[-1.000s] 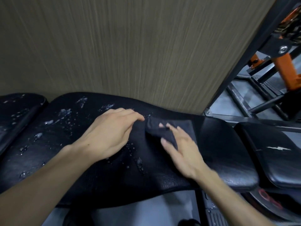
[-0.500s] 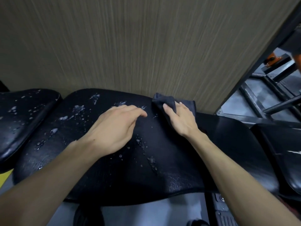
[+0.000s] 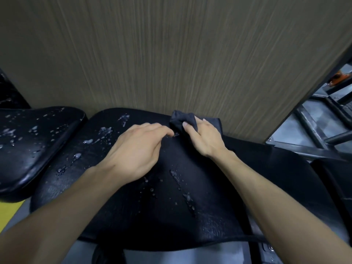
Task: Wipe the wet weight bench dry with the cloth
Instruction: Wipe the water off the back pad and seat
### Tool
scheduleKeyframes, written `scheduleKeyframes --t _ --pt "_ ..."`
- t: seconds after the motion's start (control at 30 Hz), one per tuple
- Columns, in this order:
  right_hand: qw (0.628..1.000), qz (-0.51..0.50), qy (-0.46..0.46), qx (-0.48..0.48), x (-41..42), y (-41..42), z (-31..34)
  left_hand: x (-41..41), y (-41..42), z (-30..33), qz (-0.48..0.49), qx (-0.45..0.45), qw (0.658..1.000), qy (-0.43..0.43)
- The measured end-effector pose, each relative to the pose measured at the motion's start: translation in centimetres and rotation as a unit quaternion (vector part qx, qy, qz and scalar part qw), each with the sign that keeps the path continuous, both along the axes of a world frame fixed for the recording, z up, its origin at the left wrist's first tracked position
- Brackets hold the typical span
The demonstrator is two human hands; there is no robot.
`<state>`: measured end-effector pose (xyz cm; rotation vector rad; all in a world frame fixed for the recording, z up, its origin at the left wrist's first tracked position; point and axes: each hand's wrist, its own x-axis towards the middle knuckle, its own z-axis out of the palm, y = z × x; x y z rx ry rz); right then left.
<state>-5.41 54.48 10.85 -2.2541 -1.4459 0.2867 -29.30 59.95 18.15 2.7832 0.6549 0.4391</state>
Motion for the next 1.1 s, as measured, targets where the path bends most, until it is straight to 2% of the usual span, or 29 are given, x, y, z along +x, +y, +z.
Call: scheduleKeyframes --t 0.07,0.17,0.27,0.33,0.47,0.53,0.6,0.8,0.87,1.03,1.1 --pt "1.000 0.012 0.009 0.024 -1.5 -1.7 0.9 -0.3 -0.2 0.4 0.006 0.001 1.000 -0.003" --pt "0.995 0.064 -0.016 0.077 -5.8 -9.4 1.9 -0.9 -0.9 0.9 0.006 0.005 1.000 -0.008" --pt "0.993 0.074 -0.008 0.087 -9.5 -16.9 2.1 -1.5 -1.2 1.1 0.006 0.003 1.000 -0.014" --pt "0.994 0.072 0.007 0.088 -10.1 -18.5 2.0 -2.0 -1.2 1.3 0.011 -0.003 1.000 -0.018" --pt "0.992 0.088 -0.001 0.089 -8.9 -14.8 2.4 -2.2 -1.4 1.4 0.019 -0.010 1.000 -0.023" --pt "0.996 0.076 0.011 0.038 -6.8 -10.4 2.0 -2.1 -1.4 1.2 0.020 -0.005 1.000 -0.015" --pt "0.998 0.053 0.023 -0.005 -4.5 -5.1 1.1 -2.3 -0.9 1.0 0.029 -0.003 1.000 -0.010" --pt "0.994 -0.027 0.101 -0.031 -2.9 5.7 2.5 -3.1 0.7 0.7 0.041 -0.003 0.999 -0.018" --pt "0.991 -0.054 0.119 -0.040 -3.8 6.0 3.6 -3.3 0.7 0.7 0.041 -0.005 0.999 -0.019" --pt "0.986 0.038 0.157 0.037 -6.4 -3.2 3.7 -3.5 0.6 0.7 0.039 -0.011 0.999 -0.017" --pt "0.981 0.038 0.183 0.056 -5.9 -4.8 3.7 -3.6 0.8 0.5 0.038 -0.009 0.999 -0.014"
